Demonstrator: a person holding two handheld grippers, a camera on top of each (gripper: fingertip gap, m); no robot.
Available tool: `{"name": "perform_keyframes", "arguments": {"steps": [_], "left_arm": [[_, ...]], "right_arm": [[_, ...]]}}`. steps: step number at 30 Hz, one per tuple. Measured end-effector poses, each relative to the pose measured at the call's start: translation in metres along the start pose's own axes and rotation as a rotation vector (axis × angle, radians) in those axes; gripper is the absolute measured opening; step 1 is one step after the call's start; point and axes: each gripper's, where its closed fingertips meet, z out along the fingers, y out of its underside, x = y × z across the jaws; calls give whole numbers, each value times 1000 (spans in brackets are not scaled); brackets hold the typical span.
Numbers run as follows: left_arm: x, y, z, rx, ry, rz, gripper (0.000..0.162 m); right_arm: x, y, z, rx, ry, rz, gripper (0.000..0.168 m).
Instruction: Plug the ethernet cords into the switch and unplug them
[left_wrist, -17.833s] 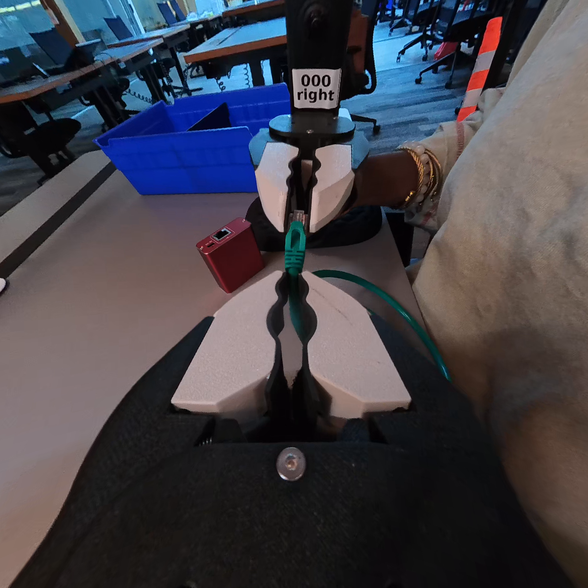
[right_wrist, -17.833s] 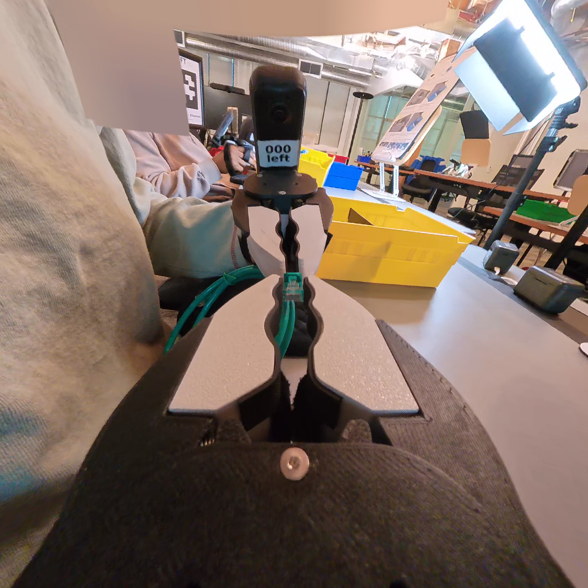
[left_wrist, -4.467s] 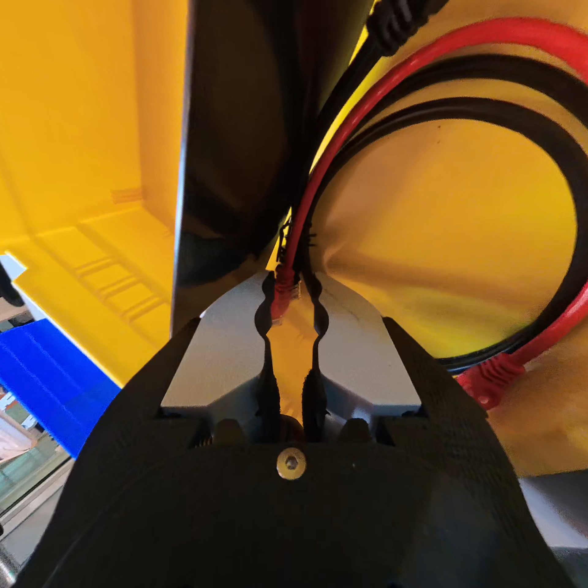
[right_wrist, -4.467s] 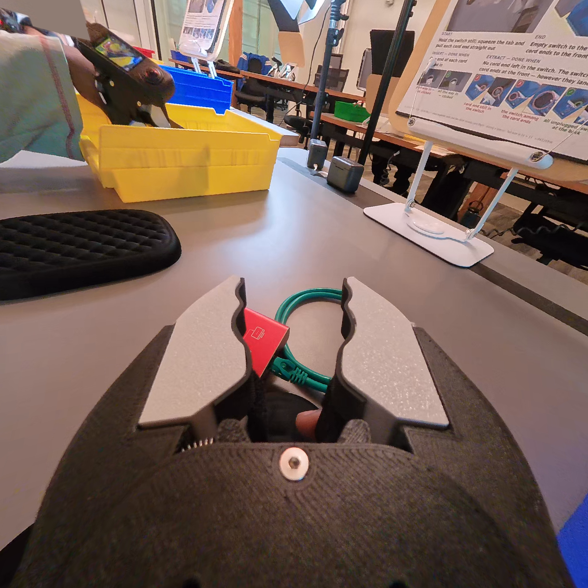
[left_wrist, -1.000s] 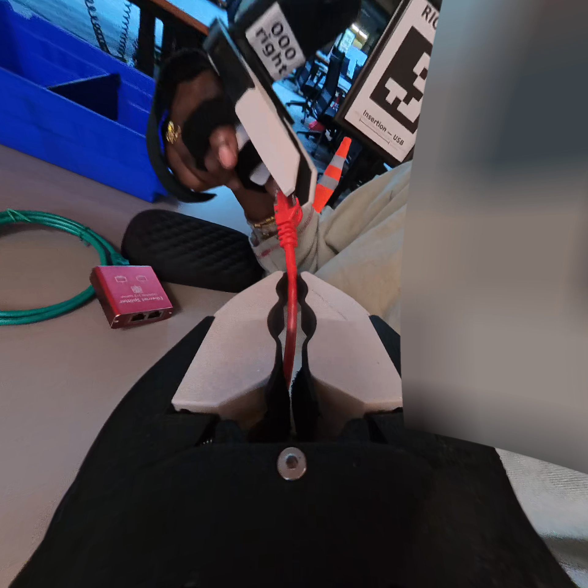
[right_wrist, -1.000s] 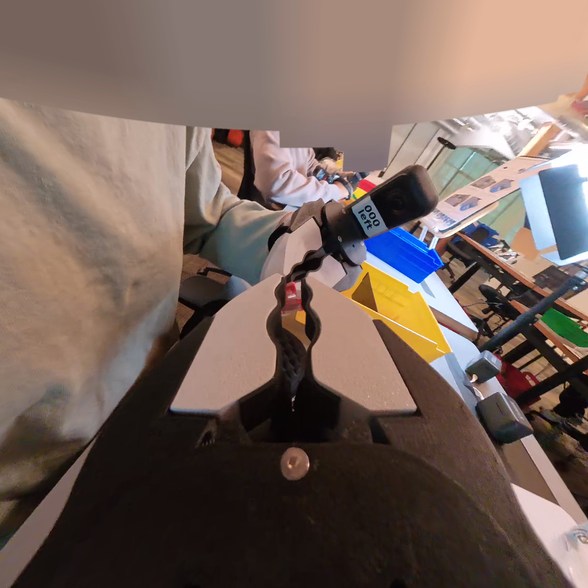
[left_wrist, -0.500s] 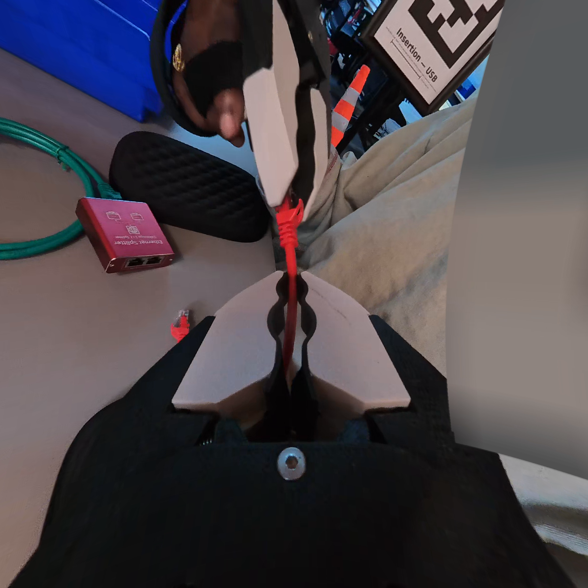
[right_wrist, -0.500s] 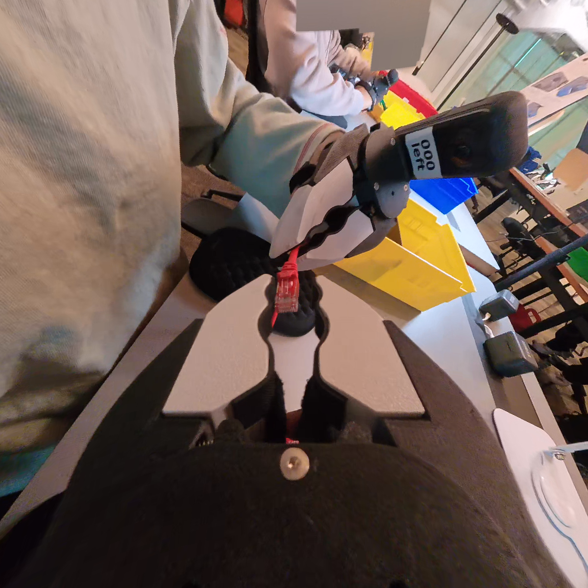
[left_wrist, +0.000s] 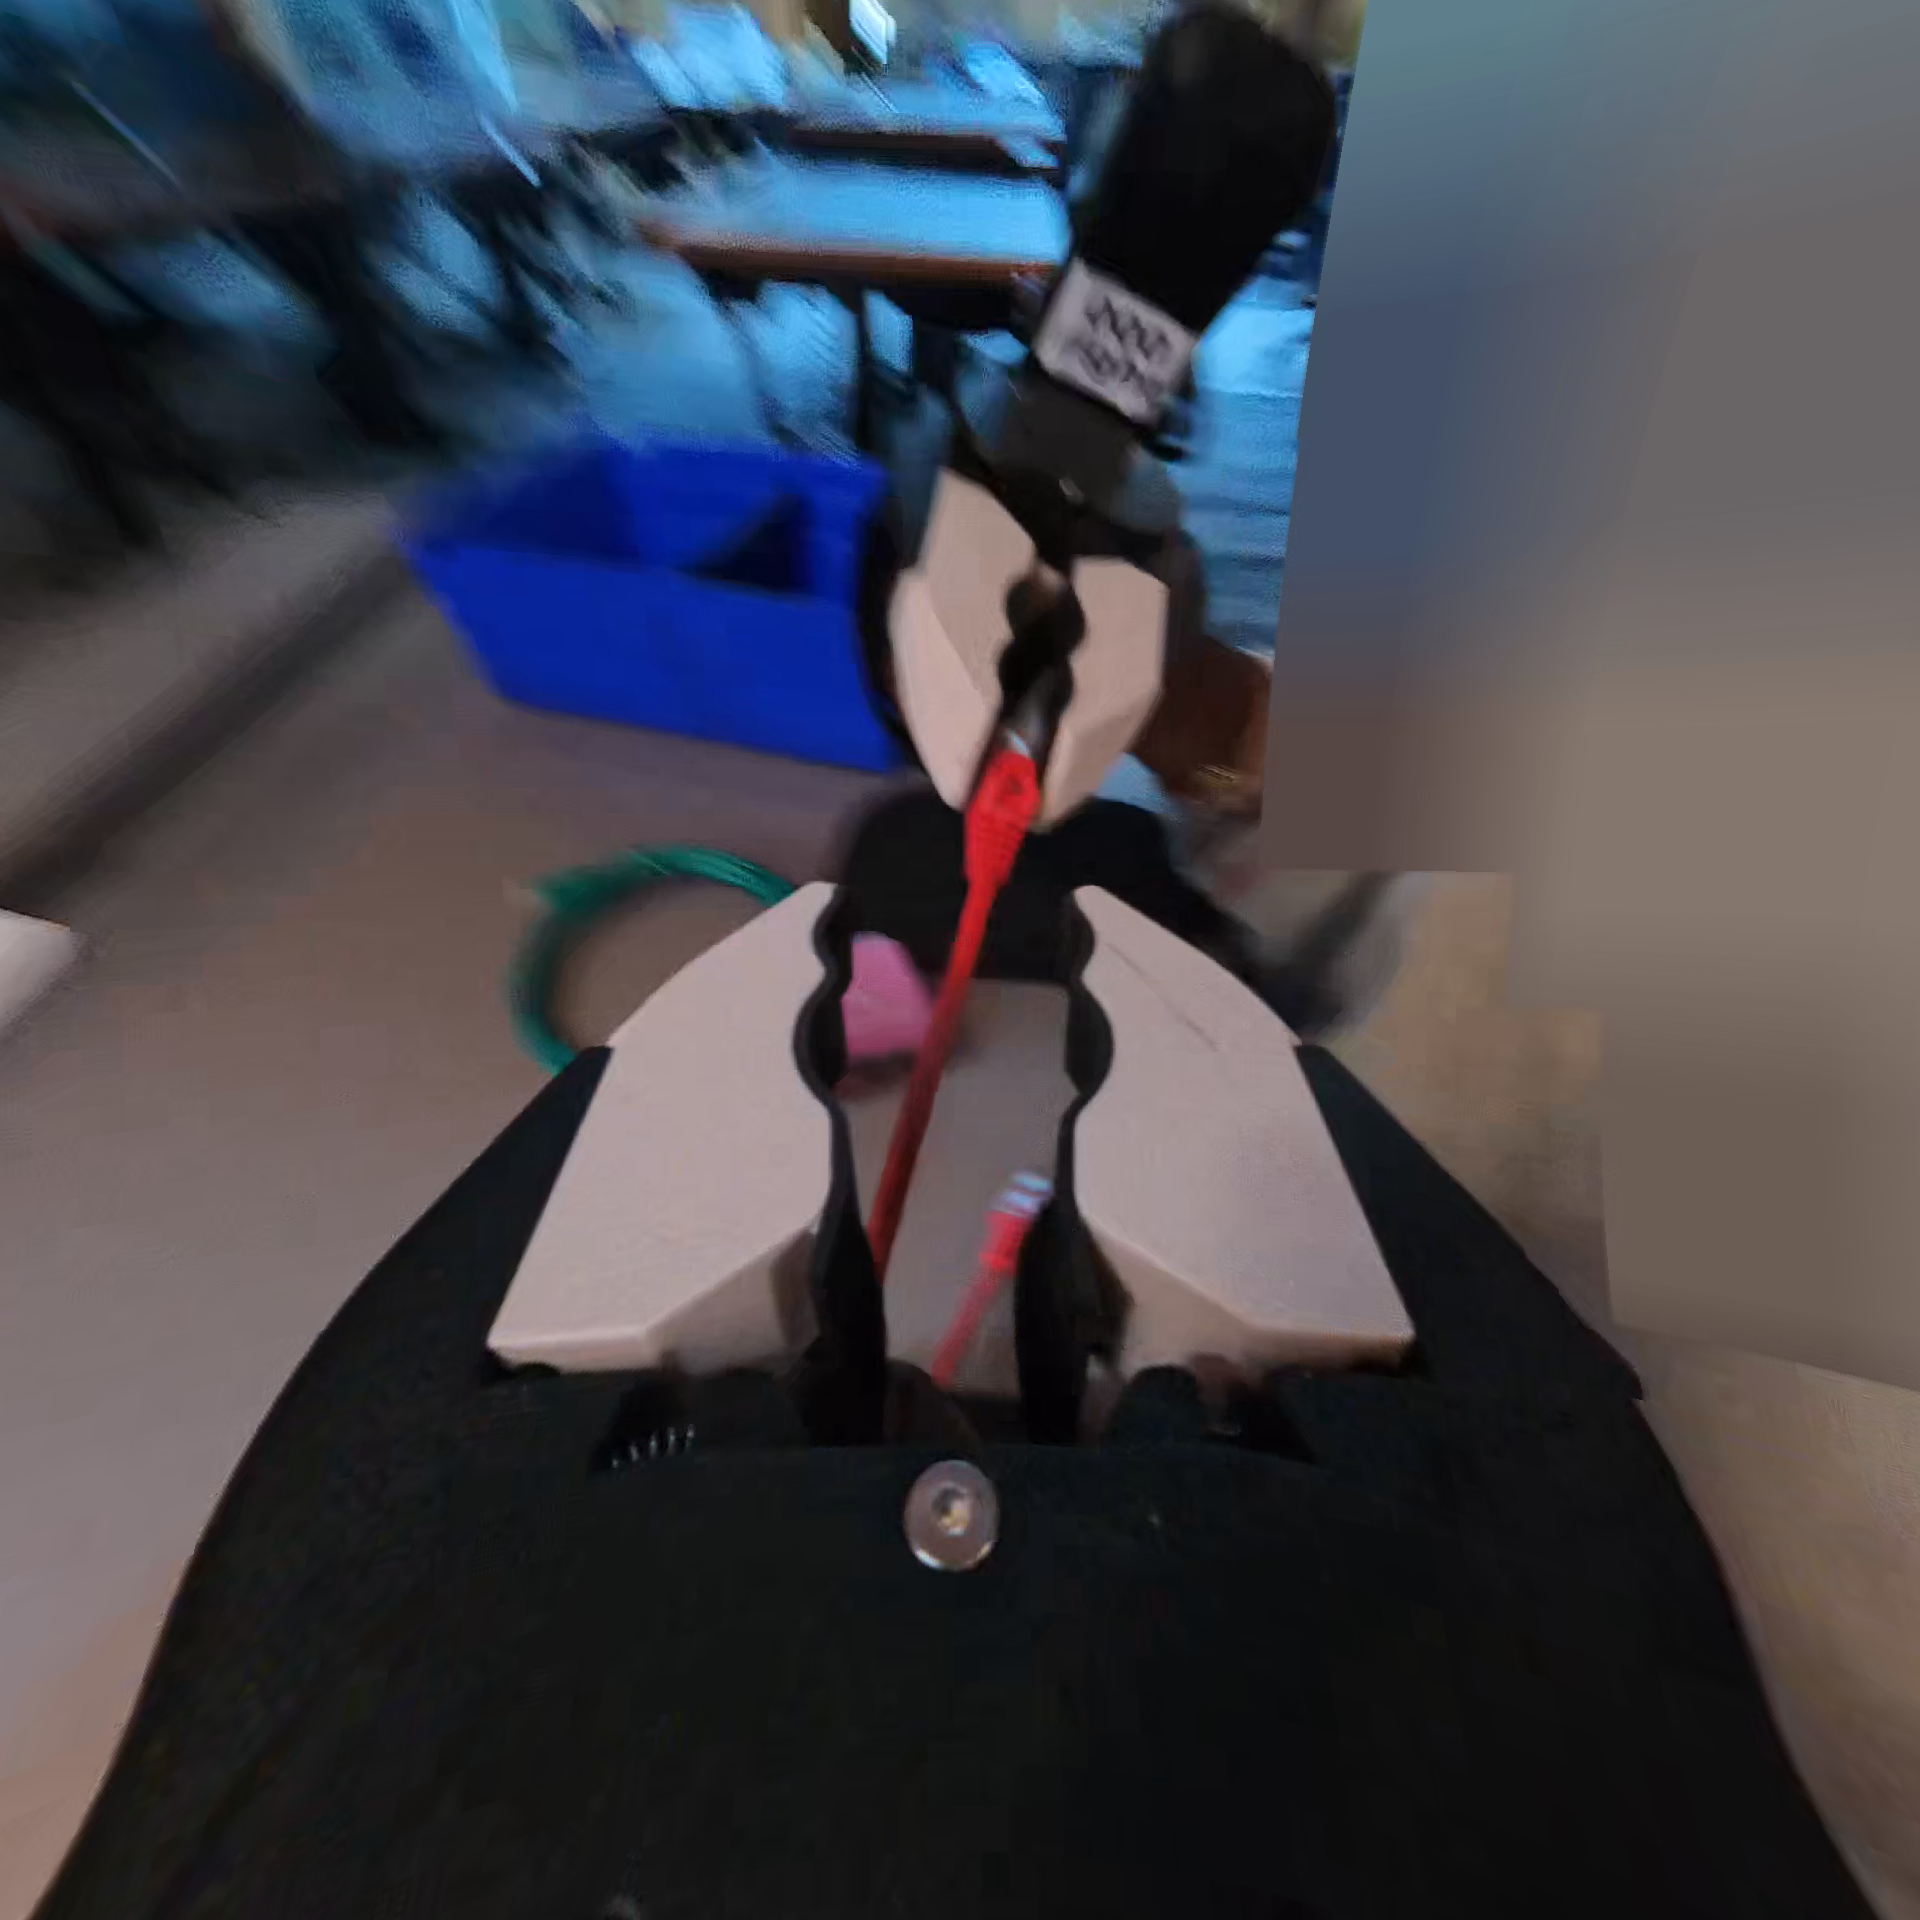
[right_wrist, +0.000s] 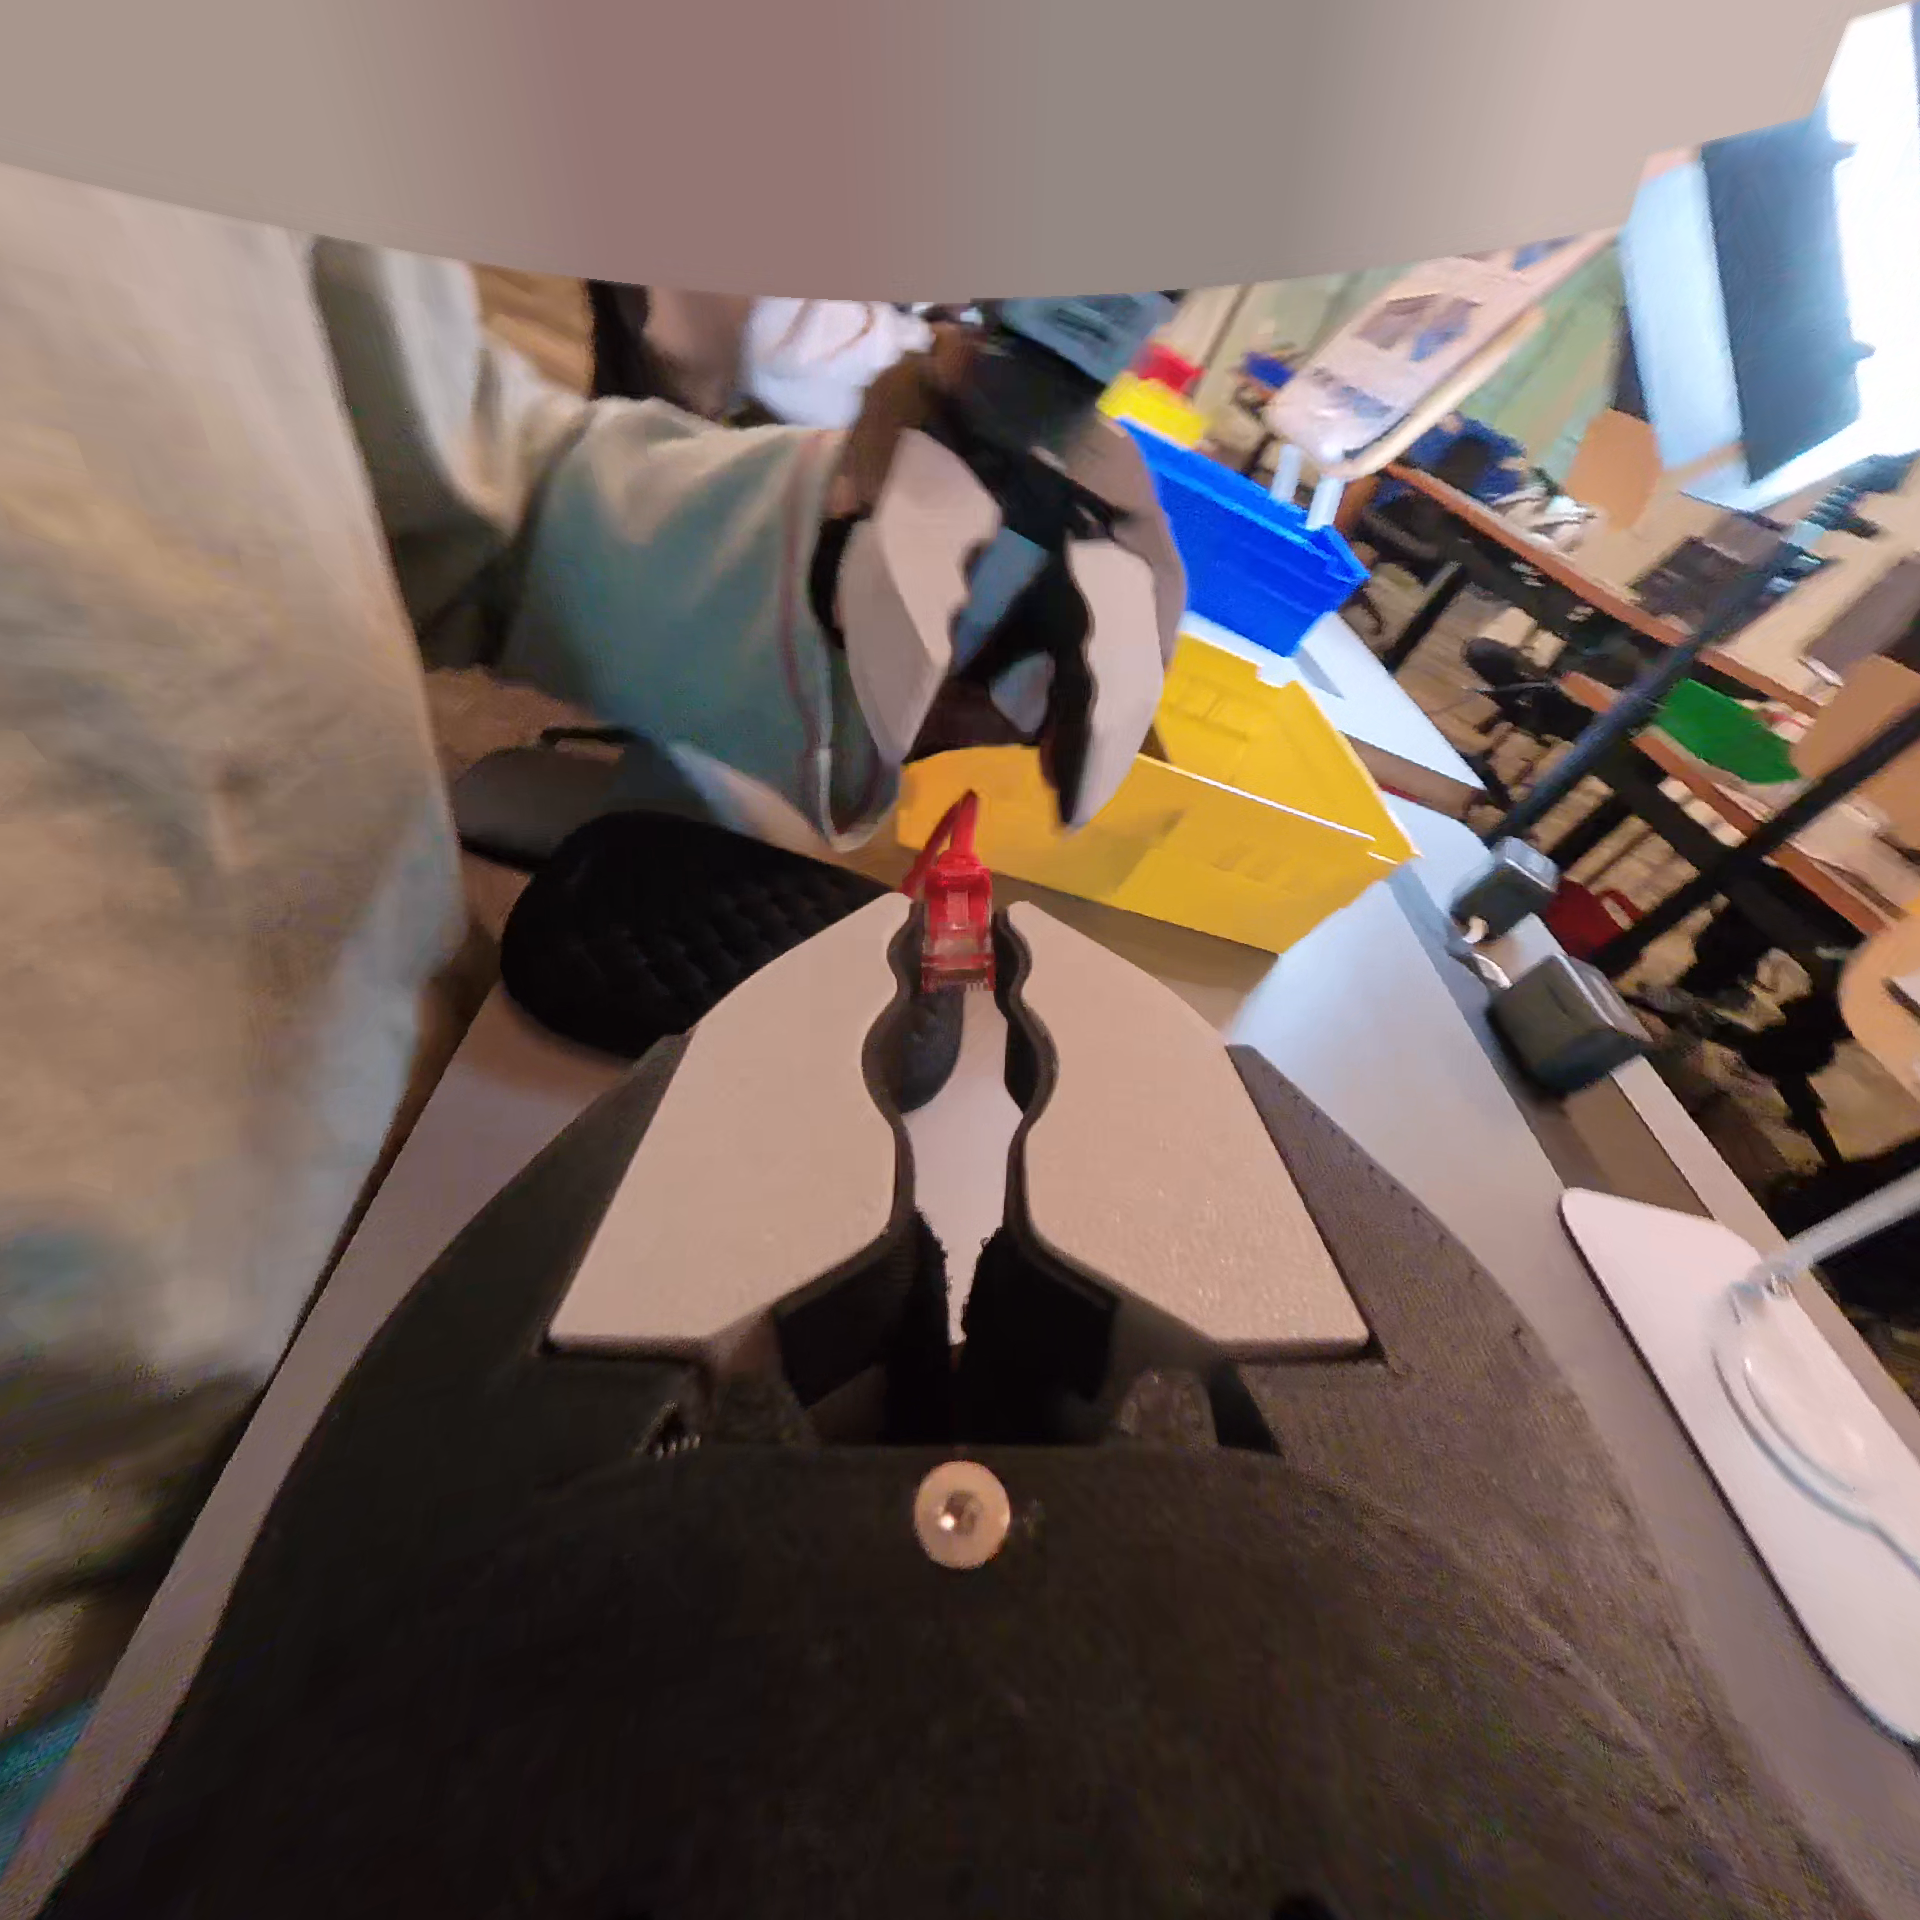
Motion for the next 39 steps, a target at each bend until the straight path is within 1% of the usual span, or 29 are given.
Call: {"name": "perform_keyframes", "arguments": {"steps": [2, 3, 4, 5, 6, 7, 9, 11, 14, 16, 18, 21, 27, 32, 36, 38, 39], "left_arm": [[-15, -20, -10, 93, -240, 255, 52], [-19, -28, -14, 122, -327, 369, 60], [-18, -32, -15, 124, -370, 459, 70], [-20, -33, -14, 106, -407, 501, 78], [-19, -29, -10, 67, -408, 524, 81], [-15, -20, -3, 11, -363, 544, 81], [-12, 0, 8, -108, -301, 546, 73], [-2, 17, 18, -186, -200, 535, 58], [13, 15, 26, -123, -105, 464, 36], [12, 12, 26, -92, -111, 436, 22], [12, 10, 26, -66, -116, 444, 16], [16, 13, 29, -50, -94, 440, 15], [22, 11, 30, -1, -43, 399, 10], [21, 9, 31, 9, -73, 464, 10], [19, 14, 31, -32, -95, 440, 9], [18, 19, 30, -82, -107, 434, 9], [18, 24, 29, -126, -114, 445, 9]], "right_arm": [[6, 1, -3, 48, 54, 52, 13], [8, 2, -3, 67, 72, 72, 13], [10, 4, -3, 76, 86, 88, 13], [10, 5, -2, 83, 92, 98, 13], [9, 4, -1, 97, 84, 105, 13], [7, 2, 0, 116, 68, 113, 13], [3, -2, 2, 143, 44, 121, 13], [-1, -4, 5, 157, 24, 111, 13], [-6, -5, 8, 177, 0, 104, 13], [-6, -5, 7, 188, -2, 100, 13], [-7, -7, 5, 215, -11, 101, 13], [-9, -10, 3, 243, -33, 97, 13], [-11, -6, 3, 238, -42, 70, 13], [-10, -6, 0, 256, -41, 67, 13], [-10, -3, 1, 248, -40, 77, 13], [-11, 1, 2, 222, -51, 101, 13], [-12, 5, 1, 192, -57, 106, 17]]}}
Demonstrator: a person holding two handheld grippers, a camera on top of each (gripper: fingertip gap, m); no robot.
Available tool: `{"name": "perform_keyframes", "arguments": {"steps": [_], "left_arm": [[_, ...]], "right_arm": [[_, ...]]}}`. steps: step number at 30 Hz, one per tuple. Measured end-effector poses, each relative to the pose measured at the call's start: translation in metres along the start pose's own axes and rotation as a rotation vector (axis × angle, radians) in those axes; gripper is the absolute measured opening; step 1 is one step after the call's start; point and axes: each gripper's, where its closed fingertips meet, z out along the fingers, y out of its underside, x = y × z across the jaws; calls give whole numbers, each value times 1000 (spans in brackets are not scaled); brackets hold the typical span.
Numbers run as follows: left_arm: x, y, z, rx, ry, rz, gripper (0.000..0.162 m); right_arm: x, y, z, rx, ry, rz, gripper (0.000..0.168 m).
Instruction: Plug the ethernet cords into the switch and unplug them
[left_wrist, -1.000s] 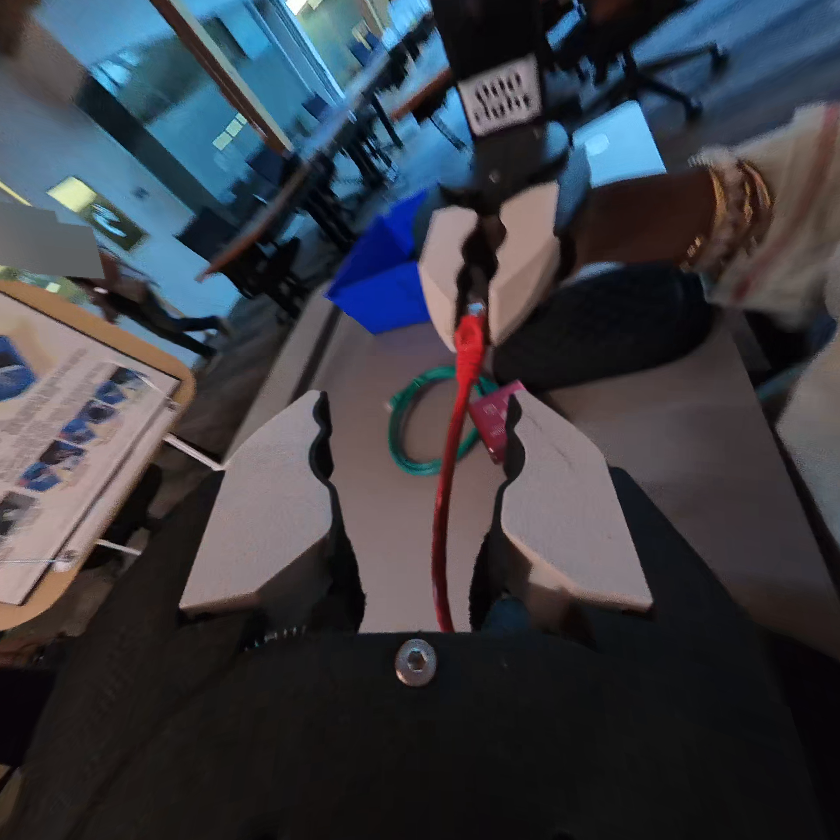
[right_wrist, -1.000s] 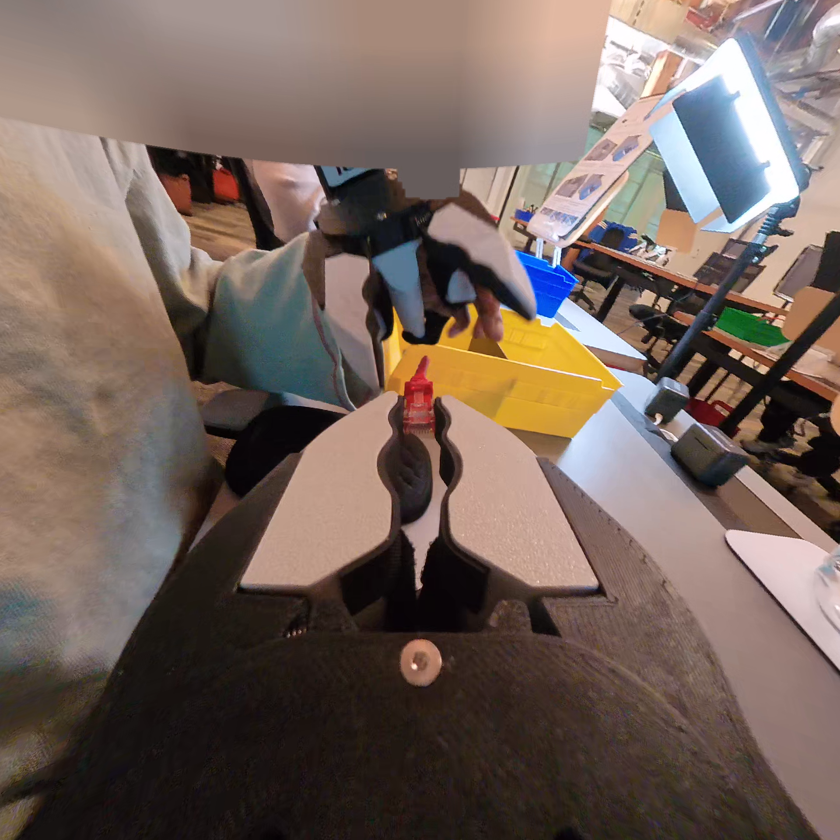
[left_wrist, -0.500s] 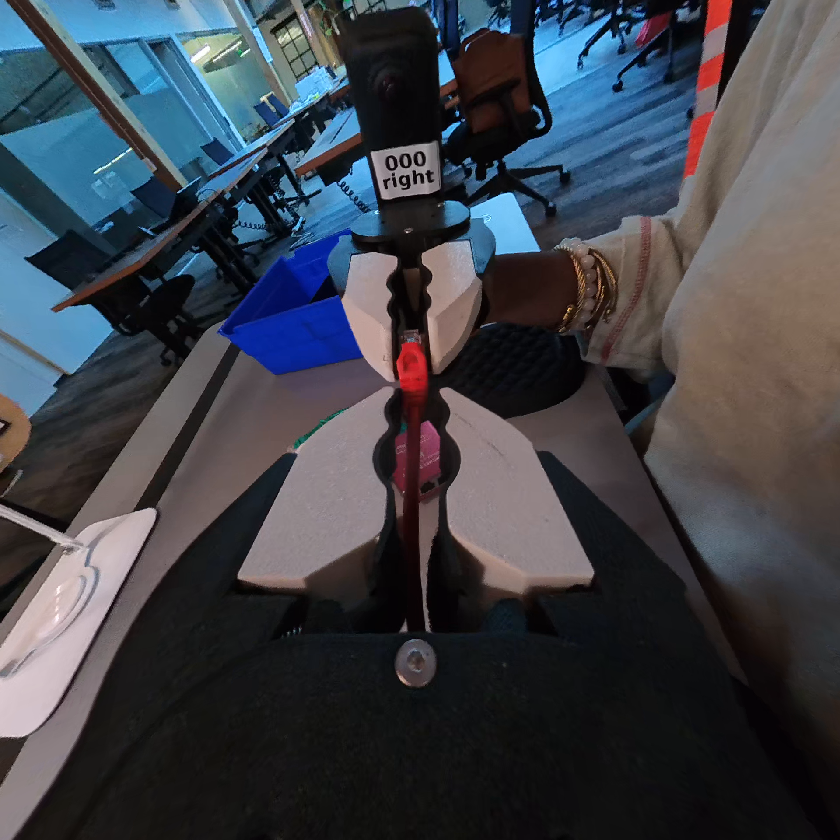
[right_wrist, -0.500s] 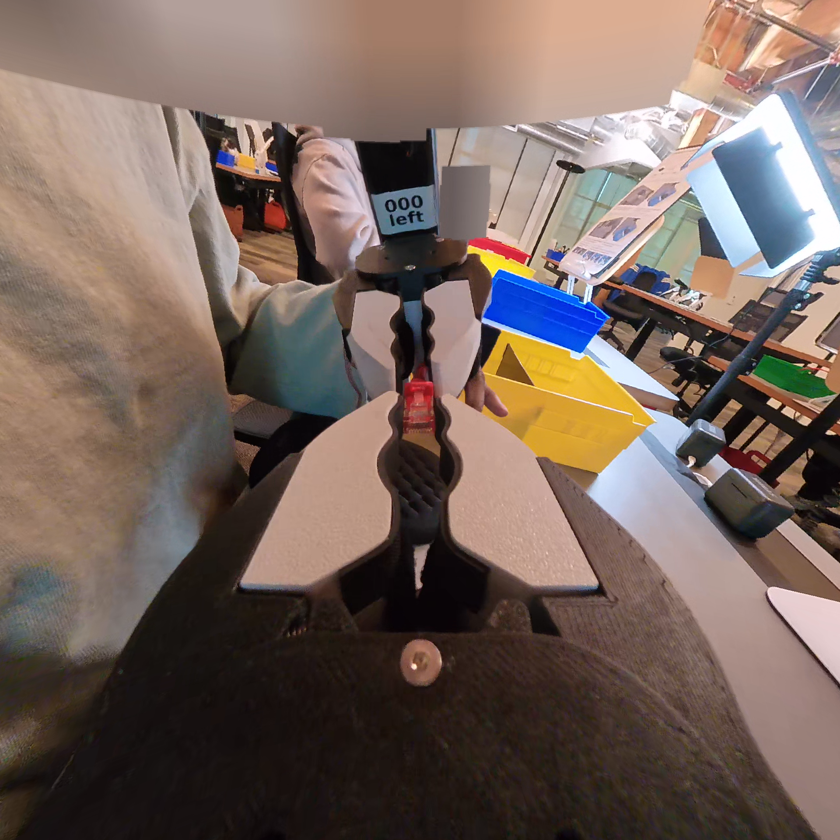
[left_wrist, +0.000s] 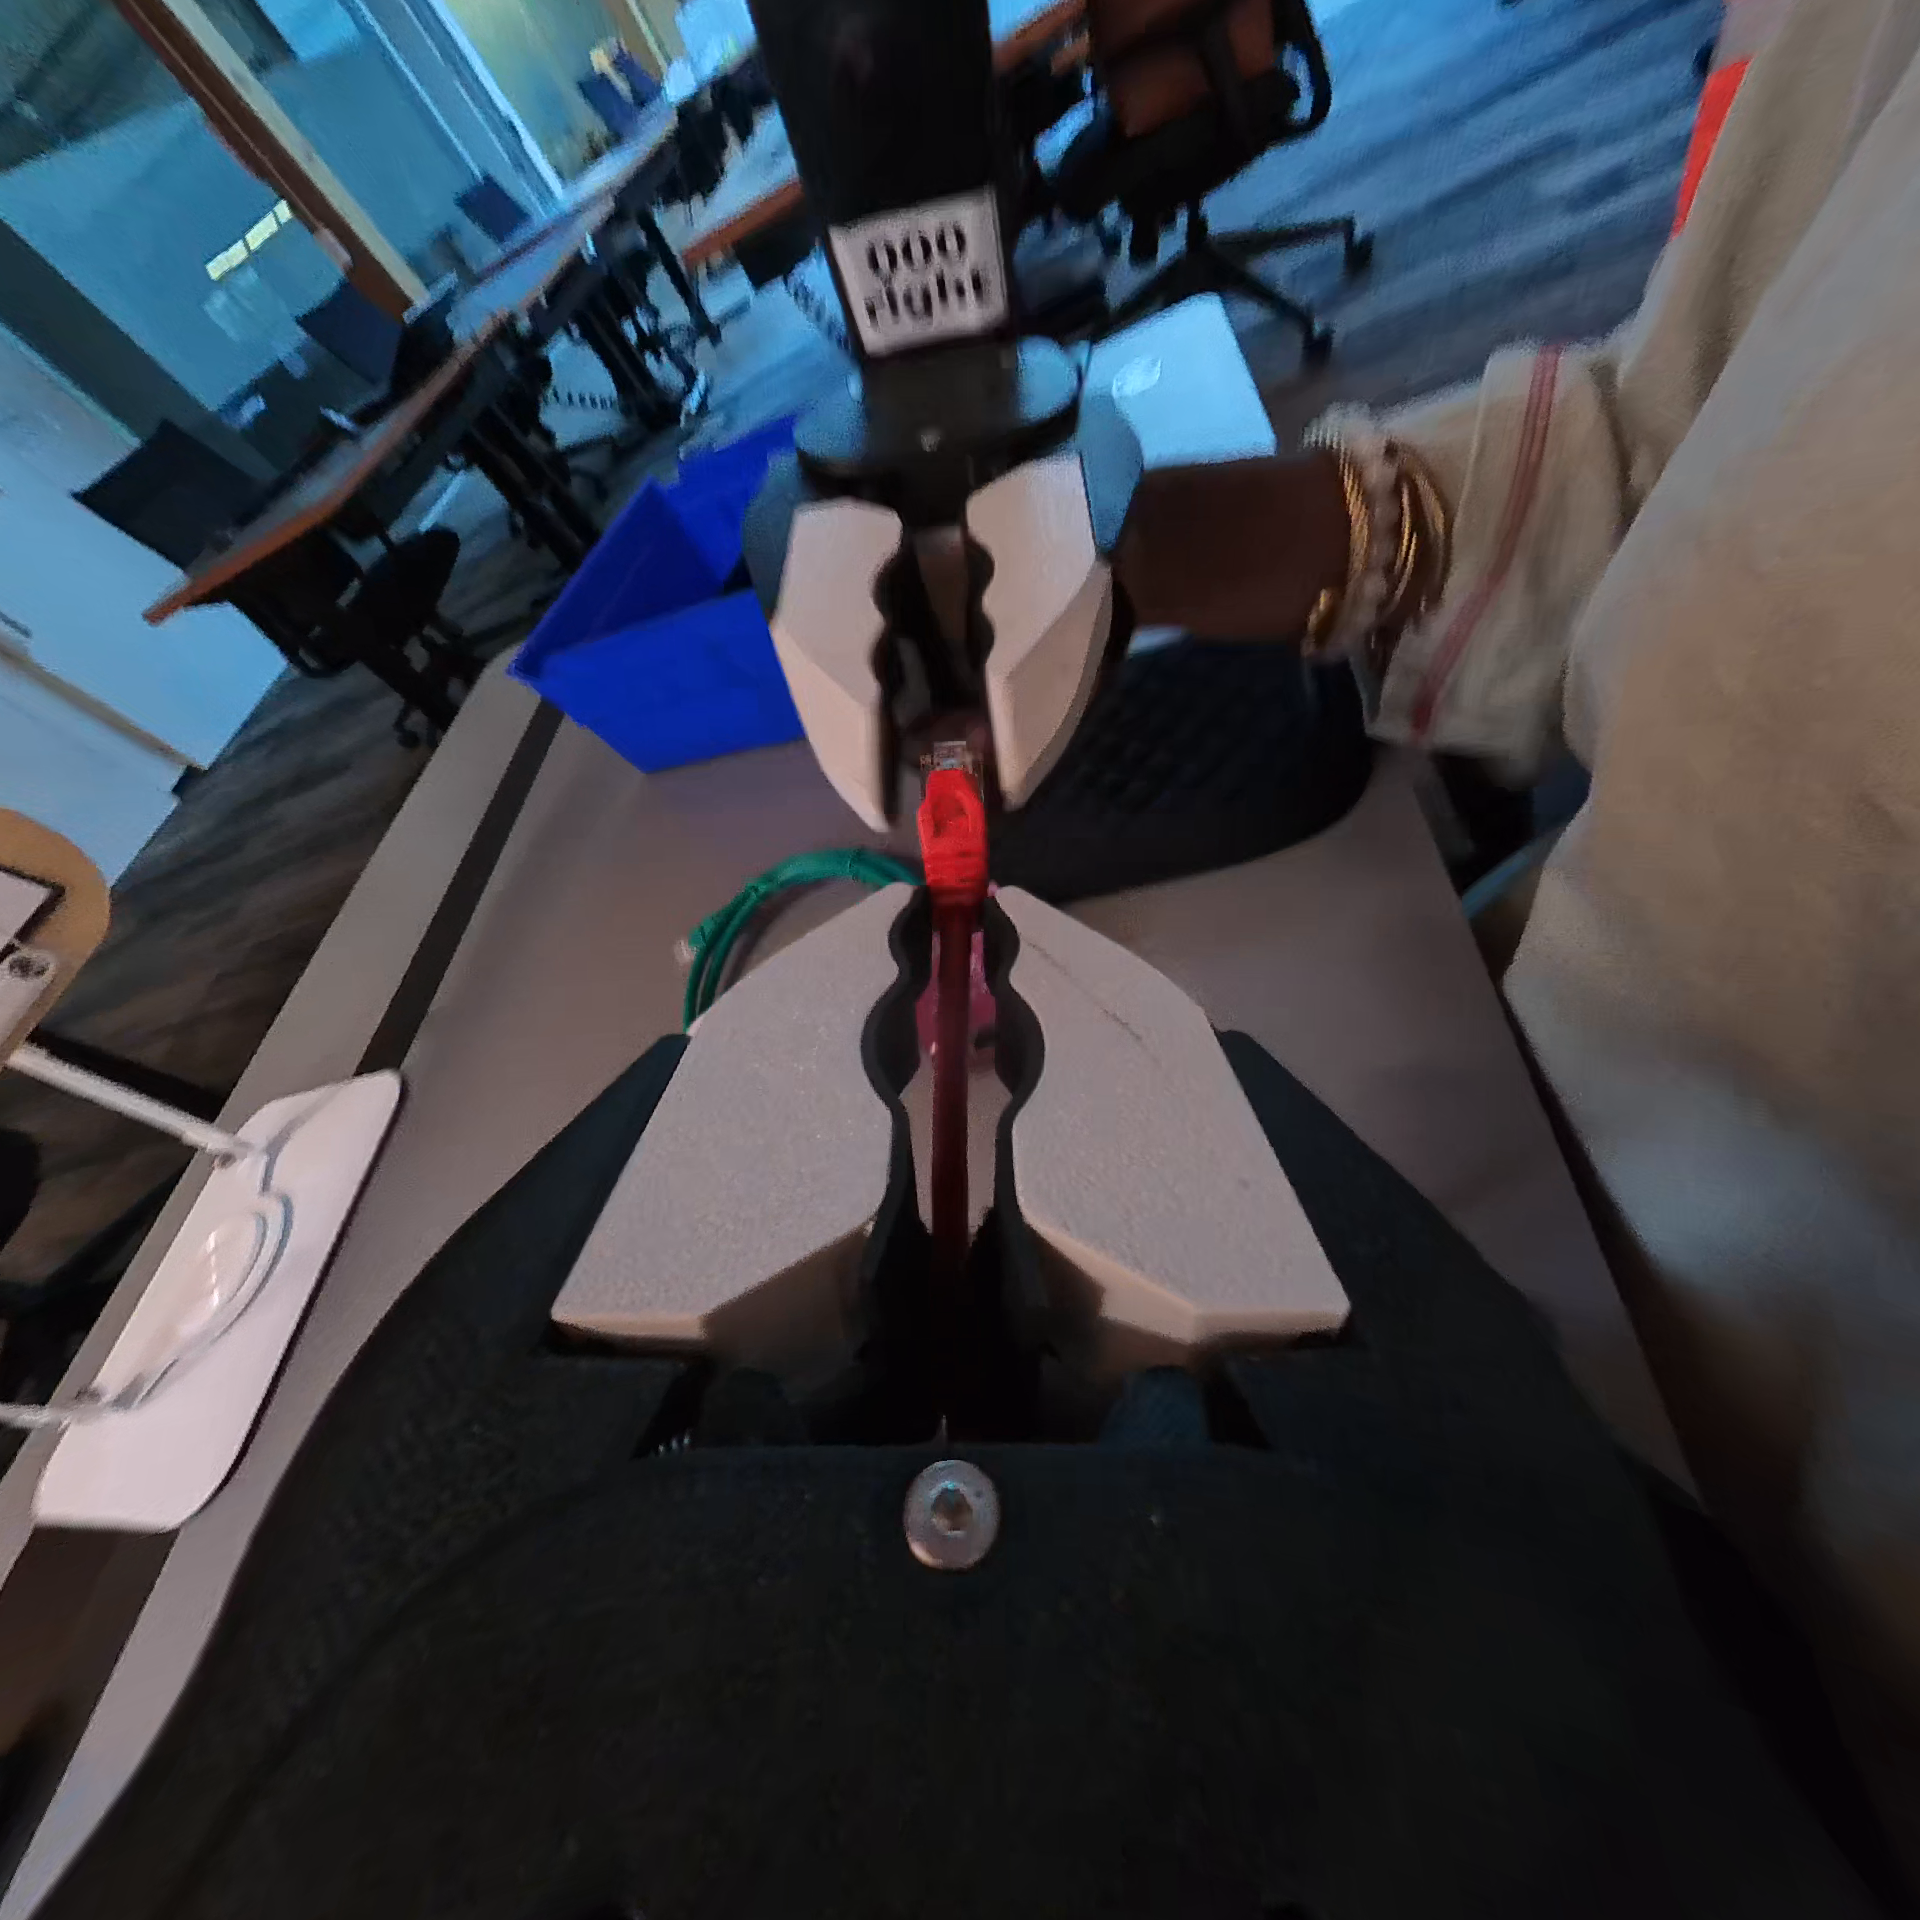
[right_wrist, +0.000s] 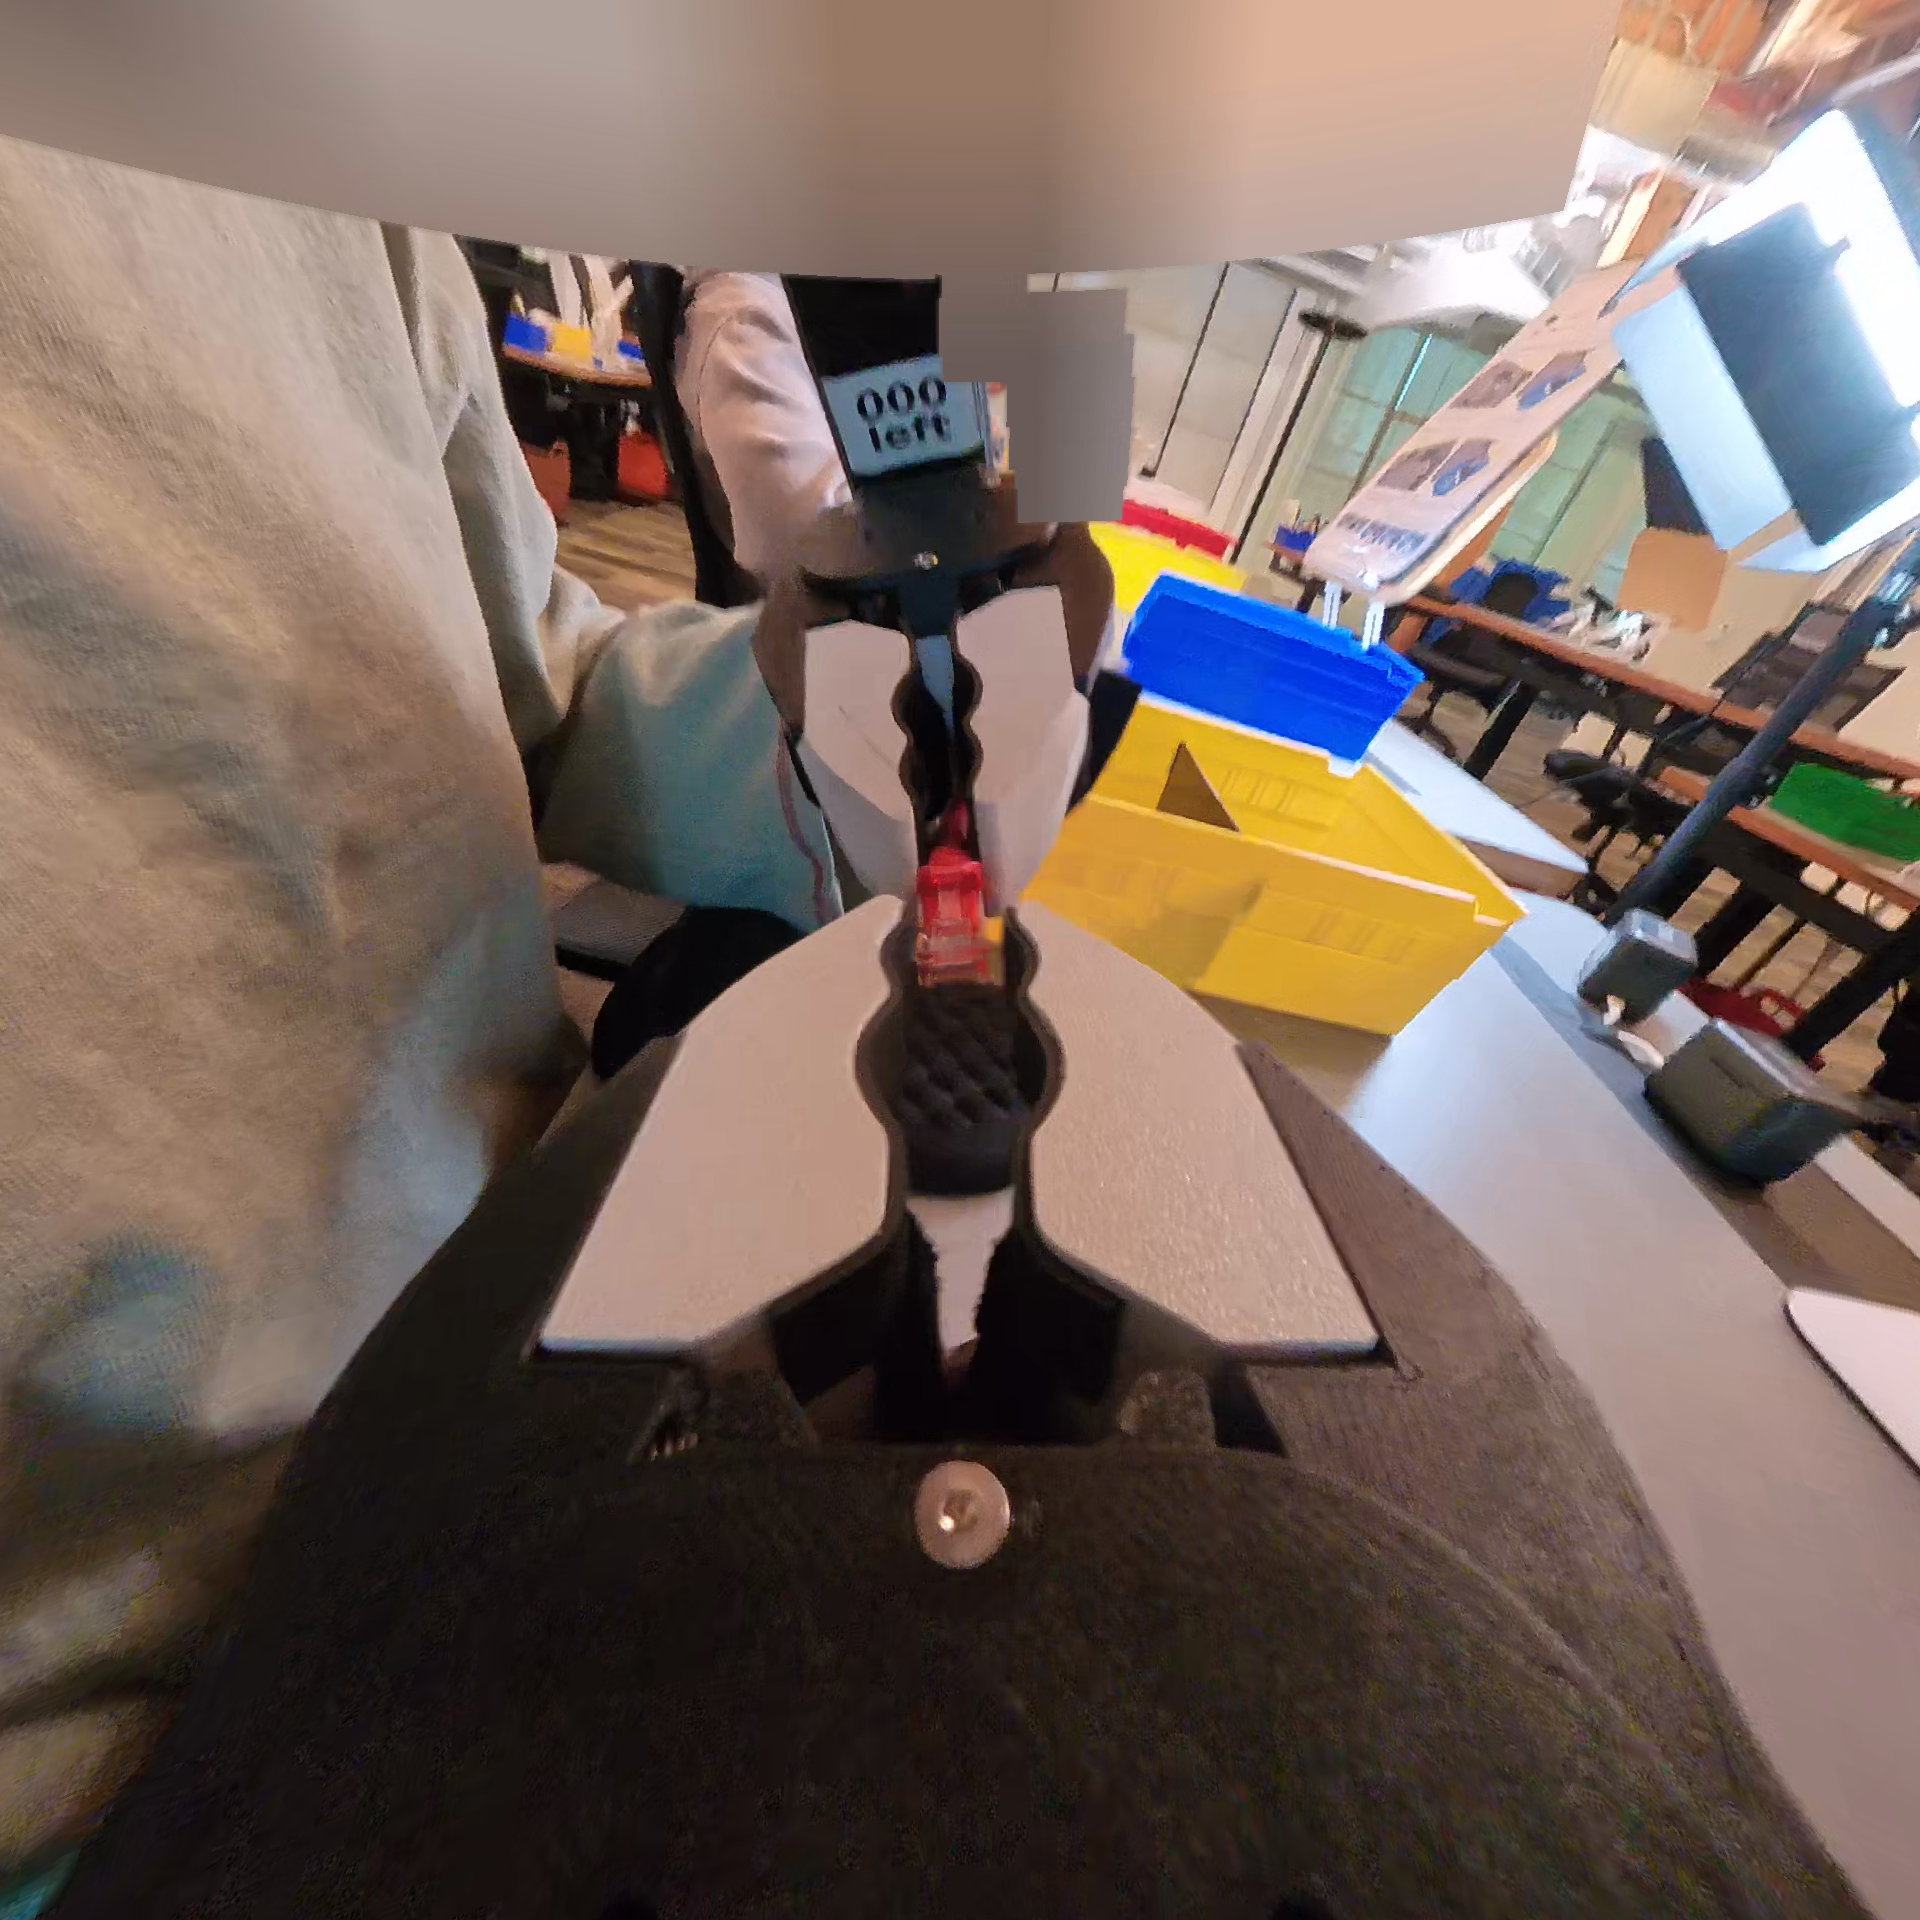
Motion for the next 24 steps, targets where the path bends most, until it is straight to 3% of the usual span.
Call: {"name": "perform_keyframes", "arguments": {"steps": [3, 6, 9, 13, 16, 19, 24], "left_arm": [[-2, 17, -6, -97, -41, -6, 9], [-1, 26, -10, -110, -56, -71, 9], [-6, 36, -11, -143, -91, -104, 9], [-9, 41, -10, -139, -108, -141, 9], [-11, 45, -11, -150, -126, -146, 9], [-11, 50, -9, -162, -123, -150, 9], [-18, 63, -5, -230, -167, -130, 9]], "right_arm": [[6, 23, -24, -152, 11, 50, 49], [13, 68, -59, -441, 9, 74, 70], [19, 107, -77, -689, -35, 29, 81], [24, 145, -73, -912, -141, -185, 84], [16, 165, -70, -974, -210, -227, 88], [18, 166, -63, -907, -206, -193, 82], [15, 173, -54, -821, -278, -6, 71]]}}
